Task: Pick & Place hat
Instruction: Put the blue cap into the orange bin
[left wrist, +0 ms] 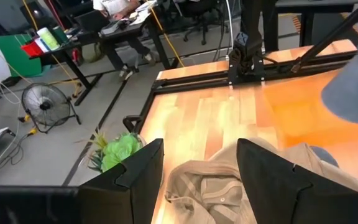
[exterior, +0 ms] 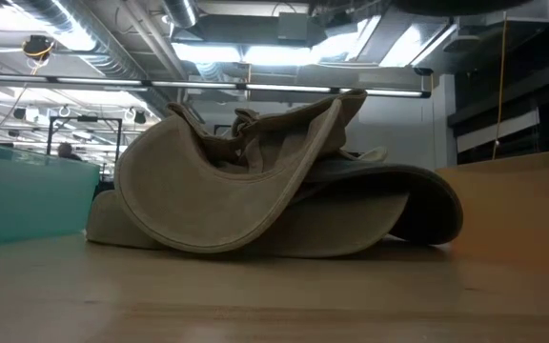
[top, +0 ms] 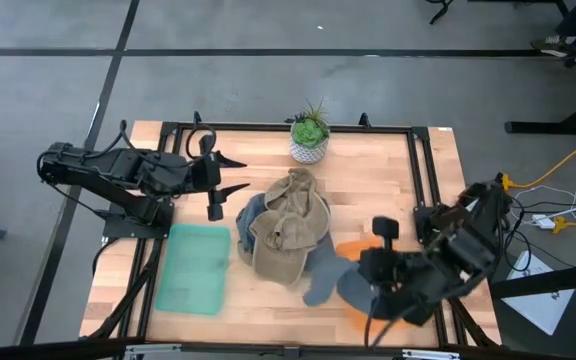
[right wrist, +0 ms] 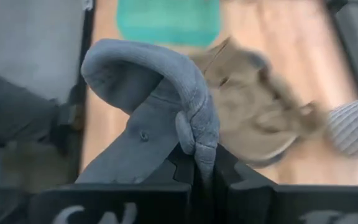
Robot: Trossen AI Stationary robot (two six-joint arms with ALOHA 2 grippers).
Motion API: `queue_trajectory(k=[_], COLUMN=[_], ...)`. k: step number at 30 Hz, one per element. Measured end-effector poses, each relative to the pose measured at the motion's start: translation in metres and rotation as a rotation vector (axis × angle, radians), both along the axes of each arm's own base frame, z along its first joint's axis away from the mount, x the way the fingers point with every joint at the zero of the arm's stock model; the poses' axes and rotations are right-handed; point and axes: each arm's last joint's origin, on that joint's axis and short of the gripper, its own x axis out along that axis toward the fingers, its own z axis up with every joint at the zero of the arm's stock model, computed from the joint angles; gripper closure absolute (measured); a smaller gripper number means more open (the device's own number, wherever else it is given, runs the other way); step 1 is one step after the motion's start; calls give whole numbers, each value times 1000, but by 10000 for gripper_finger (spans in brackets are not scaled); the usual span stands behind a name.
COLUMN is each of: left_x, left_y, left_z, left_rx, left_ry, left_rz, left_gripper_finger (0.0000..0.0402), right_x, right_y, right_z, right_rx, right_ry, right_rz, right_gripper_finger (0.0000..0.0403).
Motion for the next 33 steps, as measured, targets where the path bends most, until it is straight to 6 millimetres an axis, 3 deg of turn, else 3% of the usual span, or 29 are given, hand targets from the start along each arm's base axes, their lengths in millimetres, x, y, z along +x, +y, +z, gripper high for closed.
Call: queue_trajectory(k=[8, 19, 28, 33], left_x=[0, 0, 0, 0], left_y=[0, 0, 1, 2], left_z=[-1, 0, 1, 1], left_rx=[1, -34, -23, -14], left_ry=[6, -9, -22, -24], left_rz=[1, 22, 54, 75], left_gripper_finger=[204, 207, 209, 210], right_x=[-23, -60, -64, -63], right_y=[18, 0, 4, 5], right_z=[-42, -78, -95, -117], right_rx=[73, -26, -112, -177], right_ry=[192, 252, 215, 257], right_rz=[-36, -86, -4, 14], right_gripper_finger=[391, 391, 391, 391])
